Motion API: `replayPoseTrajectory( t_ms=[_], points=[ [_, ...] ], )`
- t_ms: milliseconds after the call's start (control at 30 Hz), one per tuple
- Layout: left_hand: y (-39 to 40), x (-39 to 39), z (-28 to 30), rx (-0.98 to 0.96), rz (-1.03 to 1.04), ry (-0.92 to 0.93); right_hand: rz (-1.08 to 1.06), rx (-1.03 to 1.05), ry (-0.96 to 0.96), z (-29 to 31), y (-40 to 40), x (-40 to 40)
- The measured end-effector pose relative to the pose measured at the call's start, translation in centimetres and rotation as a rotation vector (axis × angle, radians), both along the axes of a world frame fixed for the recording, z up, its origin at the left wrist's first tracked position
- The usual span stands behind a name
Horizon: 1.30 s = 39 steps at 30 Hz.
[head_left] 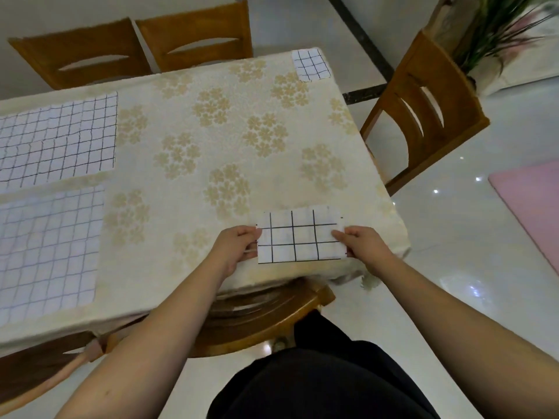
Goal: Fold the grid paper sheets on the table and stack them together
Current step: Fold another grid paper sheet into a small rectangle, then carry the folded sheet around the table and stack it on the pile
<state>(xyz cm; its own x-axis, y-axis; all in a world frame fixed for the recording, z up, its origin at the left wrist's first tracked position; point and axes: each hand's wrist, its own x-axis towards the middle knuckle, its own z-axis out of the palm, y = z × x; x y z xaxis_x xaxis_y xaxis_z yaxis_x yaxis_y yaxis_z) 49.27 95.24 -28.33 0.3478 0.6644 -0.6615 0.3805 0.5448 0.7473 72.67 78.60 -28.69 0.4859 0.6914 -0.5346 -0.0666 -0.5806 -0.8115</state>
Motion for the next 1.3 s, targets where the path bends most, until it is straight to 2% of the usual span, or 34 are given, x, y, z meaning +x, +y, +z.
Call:
replayPoseTrajectory(
  t_ms=[133, 367, 733, 1067, 1300],
  points=[
    [-1.4, 0.5, 1.0, 0.029, -0.155, -0.02, -0.119, 0.029, 0.003, 0.2, -3.4, -0.9],
    [-4.5, 4.7, 3.4, -0.047, -0.407, -0.038, -0.323, 0.053, 0.091, 0.8, -10.7, 0.1],
    [-13.0, 16.8, 4.1, 0.003, -0.655, -0.034, -0.554, 0.16, 0.148, 2.7, -22.5, 6.4],
    [-22.5, 27.7, 4.2, 0.062, -0.68, -0.057, -0.629, 0.179, 0.149, 2.7, -32.3, 15.3],
    [-22.9, 31.7, 4.3, 0.031, -0.692, -0.059, -0.613, 0.192, 0.205, 2.8, -32.5, 19.4]
  ],
)
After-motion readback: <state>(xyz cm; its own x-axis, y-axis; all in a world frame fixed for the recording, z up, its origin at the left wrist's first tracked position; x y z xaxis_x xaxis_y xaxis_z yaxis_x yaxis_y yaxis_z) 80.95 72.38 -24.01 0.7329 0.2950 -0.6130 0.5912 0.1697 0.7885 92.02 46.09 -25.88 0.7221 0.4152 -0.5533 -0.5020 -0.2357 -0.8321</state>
